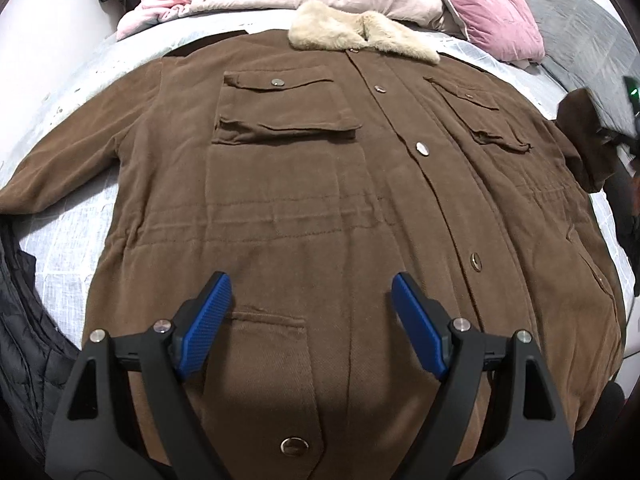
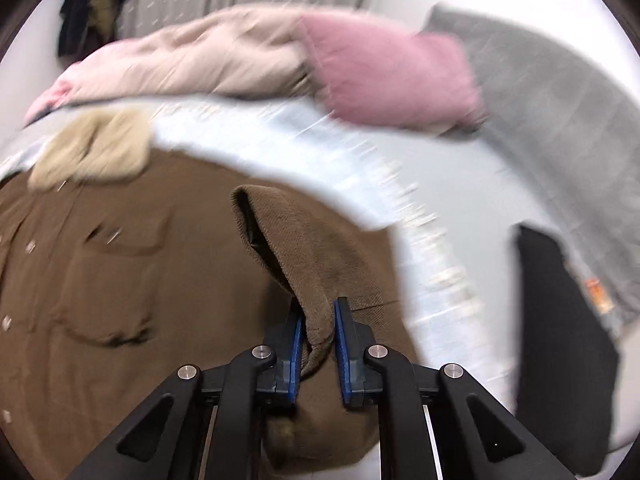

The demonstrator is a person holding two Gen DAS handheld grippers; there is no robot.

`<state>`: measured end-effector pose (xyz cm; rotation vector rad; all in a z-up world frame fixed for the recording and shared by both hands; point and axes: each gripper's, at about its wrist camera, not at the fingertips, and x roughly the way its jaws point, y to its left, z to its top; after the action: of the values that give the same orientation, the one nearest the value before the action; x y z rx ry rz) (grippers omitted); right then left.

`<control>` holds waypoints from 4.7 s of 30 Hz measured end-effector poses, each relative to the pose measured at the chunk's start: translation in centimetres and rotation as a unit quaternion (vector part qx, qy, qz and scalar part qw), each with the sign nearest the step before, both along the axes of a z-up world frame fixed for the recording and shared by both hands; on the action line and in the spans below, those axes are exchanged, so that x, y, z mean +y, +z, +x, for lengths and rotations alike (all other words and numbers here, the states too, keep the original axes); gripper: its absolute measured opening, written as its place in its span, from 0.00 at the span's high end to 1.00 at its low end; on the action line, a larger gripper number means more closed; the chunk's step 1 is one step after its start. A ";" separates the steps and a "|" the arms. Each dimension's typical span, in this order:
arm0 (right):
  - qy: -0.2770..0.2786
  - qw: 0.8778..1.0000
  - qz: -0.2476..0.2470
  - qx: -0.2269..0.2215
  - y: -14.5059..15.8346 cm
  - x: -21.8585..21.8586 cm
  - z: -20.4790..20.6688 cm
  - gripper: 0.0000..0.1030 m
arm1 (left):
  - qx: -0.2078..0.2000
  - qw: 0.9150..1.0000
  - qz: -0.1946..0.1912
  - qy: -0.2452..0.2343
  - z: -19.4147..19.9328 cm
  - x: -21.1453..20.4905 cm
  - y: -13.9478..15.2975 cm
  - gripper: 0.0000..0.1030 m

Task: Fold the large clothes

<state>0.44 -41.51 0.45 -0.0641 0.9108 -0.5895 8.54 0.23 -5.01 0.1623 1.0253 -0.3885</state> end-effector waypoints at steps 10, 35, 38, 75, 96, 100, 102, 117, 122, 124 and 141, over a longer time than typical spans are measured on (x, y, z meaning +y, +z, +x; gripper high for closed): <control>-0.272 0.931 -0.237 0.058 7.6 -20.3 -7.0 0.94 | 0.010 1.000 0.006 -0.008 -1.4 0.7 -0.7 0.20; -0.294 0.898 0.328 -0.013 -7.9 -15.4 -8.2 0.40 | 0.003 1.000 -0.006 -0.013 -2.5 -0.1 -0.3 0.20; -0.329 0.892 0.305 -0.044 -9.0 -16.3 -8.2 0.40 | 0.009 1.000 -0.018 -0.012 -2.8 0.1 -0.4 0.20; -0.205 0.963 -0.112 -0.130 5.6 -9.3 -3.5 0.29 | -0.079 0.997 0.010 -0.011 6.1 0.6 7.7 0.20; 0.191 0.964 0.170 -0.077 -3.9 16.7 33.4 0.24 | -0.045 0.998 -0.047 -0.014 34.8 -17.5 0.5 0.36; 0.204 0.960 0.181 -0.064 -7.3 16.6 36.8 0.24 | -0.008 0.994 -0.112 0.015 36.7 -15.6 -1.2 0.88; 0.211 0.959 0.185 -0.044 -9.0 16.4 38.3 0.24 | 0.062 0.971 -0.227 -0.036 35.9 -14.1 -2.1 1.00; 0.208 0.906 0.361 -0.079 -10.1 8.7 35.9 0.88 | -0.090 0.987 -0.124 -0.047 31.4 -14.5 1.7 0.16; 0.199 0.879 0.410 -0.138 -11.5 7.7 33.8 0.90 | -0.061 0.998 0.004 -0.002 35.4 -17.1 -1.2 0.16; 0.204 0.875 0.417 -0.137 -11.6 7.5 33.6 0.90 | 0.004 0.999 -0.043 -0.012 36.8 -16.5 -2.6 0.58; 0.203 0.871 0.422 -0.146 -11.8 8.0 34.9 0.80 | -0.003 0.977 -0.211 0.039 33.9 -8.6 -2.2 0.50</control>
<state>35.32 -33.47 -11.31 0.6003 0.7610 0.2256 42.47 -8.38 -7.26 -0.2581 0.9181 -0.5242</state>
